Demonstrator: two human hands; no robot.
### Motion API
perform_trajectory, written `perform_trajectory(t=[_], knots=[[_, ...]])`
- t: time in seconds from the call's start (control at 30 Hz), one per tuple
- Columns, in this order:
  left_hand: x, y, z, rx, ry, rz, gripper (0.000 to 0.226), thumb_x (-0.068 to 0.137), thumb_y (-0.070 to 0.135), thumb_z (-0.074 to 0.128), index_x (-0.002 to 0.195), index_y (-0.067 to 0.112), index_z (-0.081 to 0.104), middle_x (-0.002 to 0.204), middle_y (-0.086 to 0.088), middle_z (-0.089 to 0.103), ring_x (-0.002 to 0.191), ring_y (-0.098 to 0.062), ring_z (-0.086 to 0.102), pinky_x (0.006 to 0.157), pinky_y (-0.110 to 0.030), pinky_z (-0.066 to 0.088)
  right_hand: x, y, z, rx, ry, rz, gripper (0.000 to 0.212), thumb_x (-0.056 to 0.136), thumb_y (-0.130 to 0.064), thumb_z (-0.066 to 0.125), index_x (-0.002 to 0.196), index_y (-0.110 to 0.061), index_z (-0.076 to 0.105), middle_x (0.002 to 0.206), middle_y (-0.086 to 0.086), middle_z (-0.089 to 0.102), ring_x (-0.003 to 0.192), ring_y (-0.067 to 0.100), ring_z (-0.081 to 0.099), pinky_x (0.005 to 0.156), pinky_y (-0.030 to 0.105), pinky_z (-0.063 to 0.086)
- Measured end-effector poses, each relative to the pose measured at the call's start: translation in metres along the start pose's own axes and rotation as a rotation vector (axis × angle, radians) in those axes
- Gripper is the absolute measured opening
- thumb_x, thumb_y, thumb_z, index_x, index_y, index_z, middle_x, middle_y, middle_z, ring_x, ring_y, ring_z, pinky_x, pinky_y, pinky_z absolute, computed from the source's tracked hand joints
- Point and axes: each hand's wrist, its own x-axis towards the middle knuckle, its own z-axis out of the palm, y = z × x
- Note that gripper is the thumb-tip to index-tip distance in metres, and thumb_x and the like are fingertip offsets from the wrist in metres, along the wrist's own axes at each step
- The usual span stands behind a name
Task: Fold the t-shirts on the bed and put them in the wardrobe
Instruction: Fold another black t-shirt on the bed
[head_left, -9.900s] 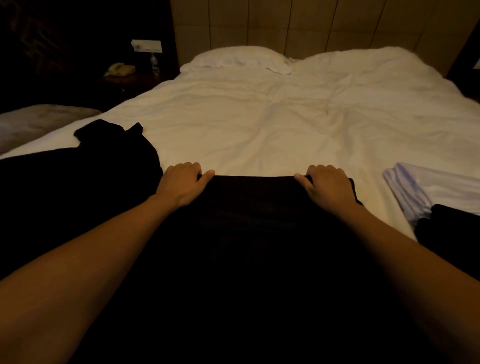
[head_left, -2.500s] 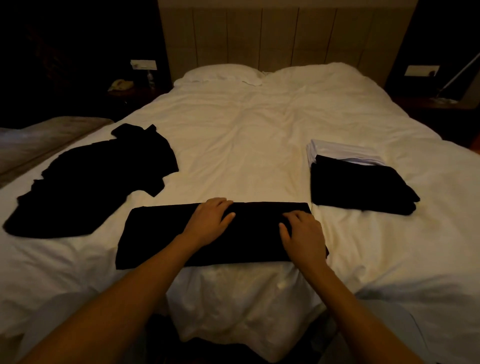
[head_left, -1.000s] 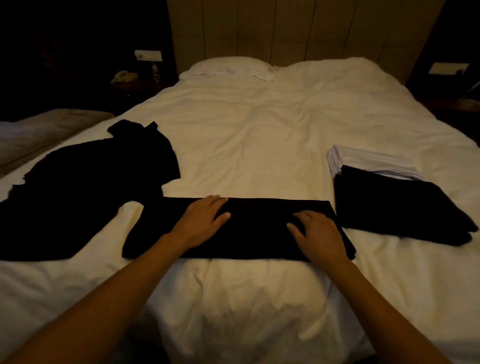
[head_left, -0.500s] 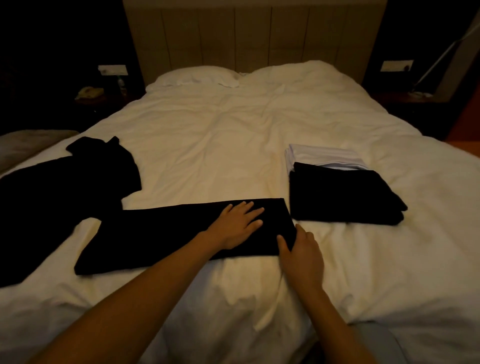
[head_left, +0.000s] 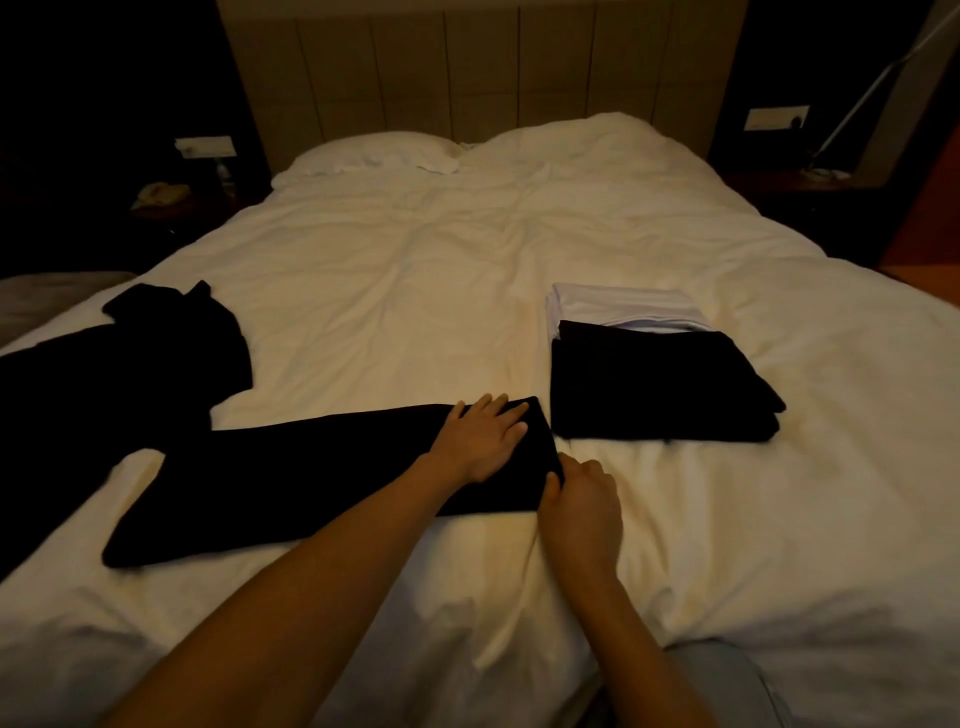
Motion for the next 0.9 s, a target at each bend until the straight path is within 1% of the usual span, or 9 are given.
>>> perform_trajectory(t=[0.13,0.23,0.33,0.4,0.5,0.57,0.67,0.77,0.9], knots=[[-0.043,-0.033,-0.004,0.005,0.11,-0.096,0.054,0.105,0.05,0.02,0.156,0.032,0.02,0.164,0.0,0.017,0.151,-0.02,0.009,0.121,-0.044,0.007,-0.004,-0.007,0.004,-0.057,0.114,-0.131,0.045,0.092,-0.03,0.041,0.124,-0.008,0.065,0.12,0.016,0.065,0.11,0.035,0.059,0.095,0.042,0.048],[-0.09,-0.072,-0.002,0.014,0.156,-0.214,0.056,0.104,0.053,0.019,0.156,0.032,0.021,0.164,0.0,0.017,0.151,-0.019,0.006,0.121,-0.042,0.006,-0.01,-0.027,0.012,-0.08,0.088,-0.296,0.054,0.091,-0.038,0.035,0.12,-0.008,0.069,0.126,0.016,0.065,0.122,0.036,0.058,0.101,0.048,0.046],[-0.138,-0.11,0.001,0.015,0.201,-0.363,0.078,0.089,0.067,0.0,0.155,0.032,0.022,0.163,0.0,0.018,0.151,-0.02,0.008,0.12,-0.041,0.007,-0.023,-0.055,0.027,-0.088,0.008,-0.432,0.054,0.091,-0.043,0.036,0.117,-0.01,0.071,0.129,0.014,0.063,0.125,0.034,0.056,0.102,0.048,0.044],[-0.168,-0.134,0.004,0.015,0.25,-0.45,0.085,0.084,0.066,-0.005,0.155,0.032,0.025,0.163,0.0,0.02,0.151,-0.021,0.01,0.12,-0.042,0.008,-0.032,-0.079,0.038,-0.125,-0.132,-0.49,0.069,0.09,-0.051,0.021,0.13,-0.014,0.063,0.145,0.011,0.051,0.138,0.03,0.043,0.112,0.043,0.034],[-0.206,-0.167,0.01,0.015,0.334,-0.597,0.079,0.089,0.061,0.004,0.152,0.027,0.036,0.159,-0.005,0.031,0.149,-0.025,0.021,0.119,-0.045,0.014,-0.045,-0.112,0.055,-0.209,-0.345,-0.556,0.093,0.078,-0.059,-0.01,0.152,-0.024,0.034,0.161,0.0,0.025,0.15,0.02,0.016,0.121,0.036,0.007],[-0.229,-0.186,0.016,0.008,0.397,-0.683,0.081,0.089,0.06,0.004,0.147,0.022,0.045,0.154,-0.009,0.039,0.146,-0.029,0.029,0.117,-0.047,0.02,-0.053,-0.138,0.068,-0.244,-0.398,-0.604,0.097,0.074,-0.06,-0.016,0.155,-0.026,0.026,0.163,-0.002,0.019,0.151,0.018,0.012,0.121,0.036,0.005],[-0.254,-0.208,0.023,-0.082,0.474,-0.752,0.079,0.091,0.058,0.011,0.143,0.013,0.05,0.144,-0.017,0.05,0.135,-0.036,0.043,0.109,-0.048,0.033,-0.06,-0.18,0.09,-0.26,-0.487,-0.648,0.086,0.084,-0.063,-0.008,0.156,-0.027,0.021,0.164,-0.001,0.015,0.151,0.018,0.009,0.121,0.035,0.006],[-0.267,-0.215,0.018,-0.143,0.531,-0.8,0.068,0.094,0.053,0.026,0.128,0.005,0.059,0.115,-0.018,0.066,0.104,-0.039,0.059,0.086,-0.046,0.048,-0.058,-0.219,0.113,-0.251,-0.55,-0.702,0.059,0.104,-0.052,0.021,0.156,-0.024,0.022,0.164,0.001,0.016,0.151,0.019,0.01,0.121,0.035,0.008],[-0.274,-0.226,0.008,-0.383,0.605,-0.889,0.042,0.099,0.046,0.046,0.114,0.009,0.063,0.1,-0.012,0.066,0.093,-0.034,0.062,0.074,-0.04,0.051,-0.049,-0.262,0.145,-0.182,-0.555,-0.71,0.066,0.102,-0.051,0.034,0.155,-0.014,0.022,0.162,0.008,0.019,0.15,0.023,0.015,0.121,0.036,0.012]])
